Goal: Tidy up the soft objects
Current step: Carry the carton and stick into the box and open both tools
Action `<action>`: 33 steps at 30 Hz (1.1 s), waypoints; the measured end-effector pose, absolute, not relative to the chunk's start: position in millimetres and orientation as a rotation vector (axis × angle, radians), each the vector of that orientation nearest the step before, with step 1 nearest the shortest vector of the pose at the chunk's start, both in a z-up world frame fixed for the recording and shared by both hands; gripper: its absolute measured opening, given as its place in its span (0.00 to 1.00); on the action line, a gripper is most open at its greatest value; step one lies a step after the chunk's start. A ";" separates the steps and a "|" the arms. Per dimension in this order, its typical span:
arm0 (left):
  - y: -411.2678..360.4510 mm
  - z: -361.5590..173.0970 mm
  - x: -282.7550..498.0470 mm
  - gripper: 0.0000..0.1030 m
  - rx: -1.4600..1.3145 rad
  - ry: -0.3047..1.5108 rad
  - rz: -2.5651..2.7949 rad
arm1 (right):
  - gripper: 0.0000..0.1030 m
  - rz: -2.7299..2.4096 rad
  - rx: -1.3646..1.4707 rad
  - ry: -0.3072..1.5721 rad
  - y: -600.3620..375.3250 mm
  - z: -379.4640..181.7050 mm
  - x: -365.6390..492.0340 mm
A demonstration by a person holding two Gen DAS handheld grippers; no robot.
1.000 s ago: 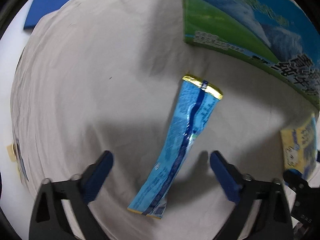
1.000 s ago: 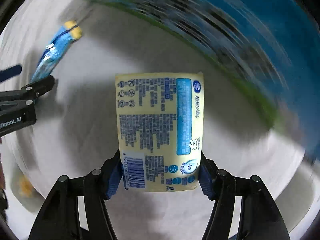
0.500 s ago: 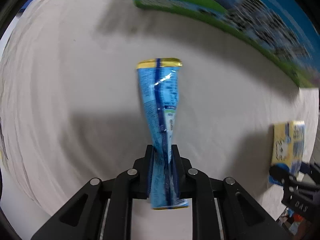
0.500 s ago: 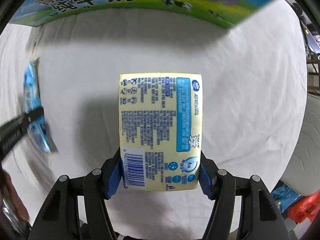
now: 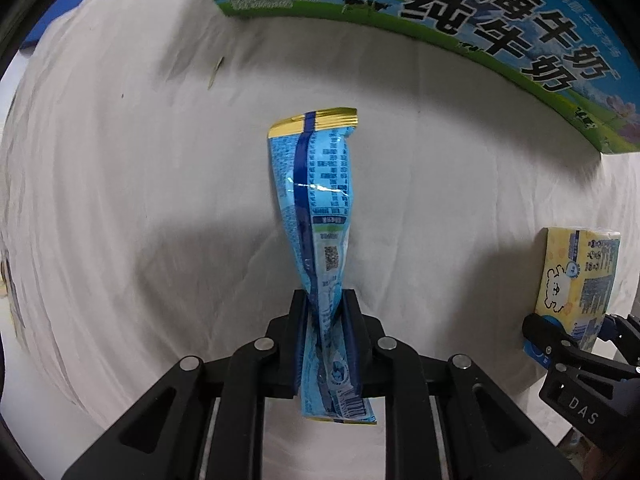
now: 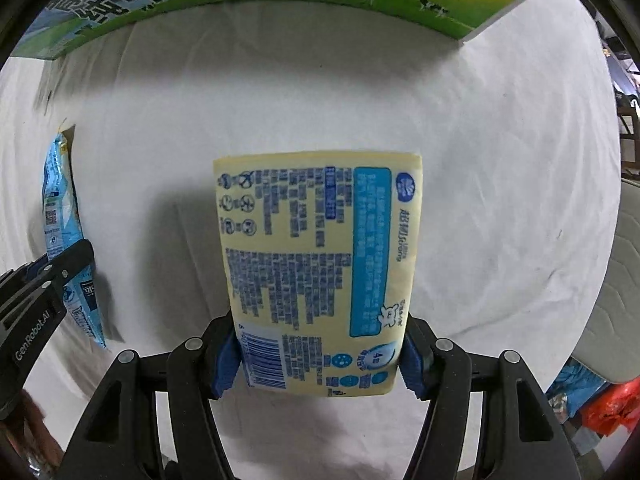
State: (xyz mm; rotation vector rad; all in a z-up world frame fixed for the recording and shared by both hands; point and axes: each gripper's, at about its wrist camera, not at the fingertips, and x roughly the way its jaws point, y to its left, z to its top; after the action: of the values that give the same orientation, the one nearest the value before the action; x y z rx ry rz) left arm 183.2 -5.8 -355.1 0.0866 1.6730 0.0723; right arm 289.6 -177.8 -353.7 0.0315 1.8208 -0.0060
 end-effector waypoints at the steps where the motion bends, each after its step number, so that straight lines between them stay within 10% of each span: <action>1: -15.7 -353.3 191.0 0.13 0.094 1.667 0.071 | 0.64 -0.009 0.033 1.812 -178.6 -351.8 289.9; 33: -53.9 -141.8 228.4 0.10 -0.052 1.329 -0.205 | 0.64 0.109 0.273 1.448 -246.0 -158.1 244.9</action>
State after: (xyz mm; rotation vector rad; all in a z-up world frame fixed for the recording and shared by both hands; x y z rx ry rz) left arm 228.4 -53.9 -141.8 -0.0523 1.3287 -0.2051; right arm 244.9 -246.0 -158.1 0.2725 1.4478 0.1090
